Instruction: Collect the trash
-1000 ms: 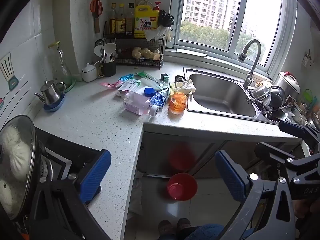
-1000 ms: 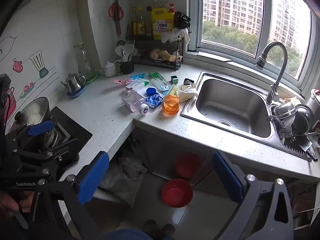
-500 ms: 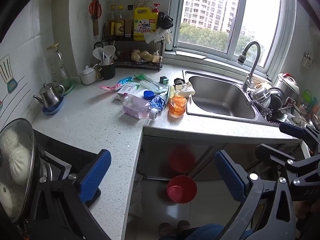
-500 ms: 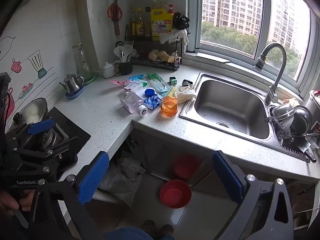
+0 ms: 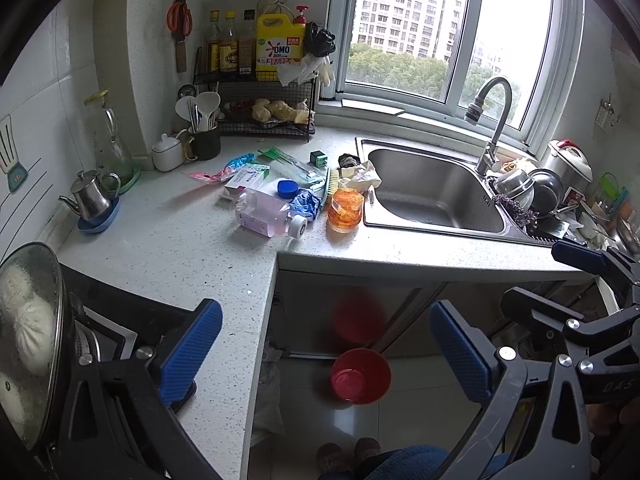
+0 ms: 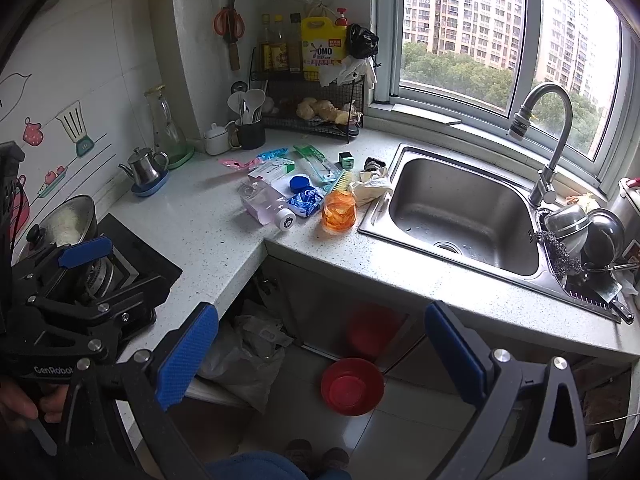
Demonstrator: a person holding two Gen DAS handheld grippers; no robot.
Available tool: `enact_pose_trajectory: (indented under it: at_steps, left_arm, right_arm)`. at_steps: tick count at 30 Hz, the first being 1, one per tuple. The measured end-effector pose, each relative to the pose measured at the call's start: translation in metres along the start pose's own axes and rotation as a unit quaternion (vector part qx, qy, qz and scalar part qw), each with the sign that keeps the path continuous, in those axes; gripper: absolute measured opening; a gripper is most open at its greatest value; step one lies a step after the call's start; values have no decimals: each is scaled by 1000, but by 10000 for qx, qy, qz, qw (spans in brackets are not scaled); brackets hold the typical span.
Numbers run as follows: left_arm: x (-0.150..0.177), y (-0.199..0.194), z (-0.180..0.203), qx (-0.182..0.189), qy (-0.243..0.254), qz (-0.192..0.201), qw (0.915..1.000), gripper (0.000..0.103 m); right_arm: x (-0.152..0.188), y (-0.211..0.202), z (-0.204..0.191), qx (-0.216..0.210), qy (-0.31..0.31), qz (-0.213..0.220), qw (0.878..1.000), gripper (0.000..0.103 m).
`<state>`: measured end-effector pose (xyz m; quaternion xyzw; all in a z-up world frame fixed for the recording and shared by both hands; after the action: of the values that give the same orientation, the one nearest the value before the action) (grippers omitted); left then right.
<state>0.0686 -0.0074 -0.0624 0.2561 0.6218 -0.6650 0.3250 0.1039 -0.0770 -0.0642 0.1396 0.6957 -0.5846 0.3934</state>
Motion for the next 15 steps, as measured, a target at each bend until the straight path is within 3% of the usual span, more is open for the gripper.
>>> enact_pose_trajectory:
  at_steps: [15]
  left_arm:
    - [5,1,1,38,-37,-100,9999,103]
  right_arm:
    - [2,2,-1,-4,-4,-28,10000,103]
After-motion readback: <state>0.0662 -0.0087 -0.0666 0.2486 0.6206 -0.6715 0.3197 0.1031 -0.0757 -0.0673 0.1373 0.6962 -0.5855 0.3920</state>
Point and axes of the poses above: each gripper's, at about its wrist camera, not at the fingertips, and y roughly the way its jaws point, z to its right, x to its underside, the point moved 9 cm from there along y, roughly the way its jaws point, and after that the axes turned 4 degrees about z, right-handed, at the moved point
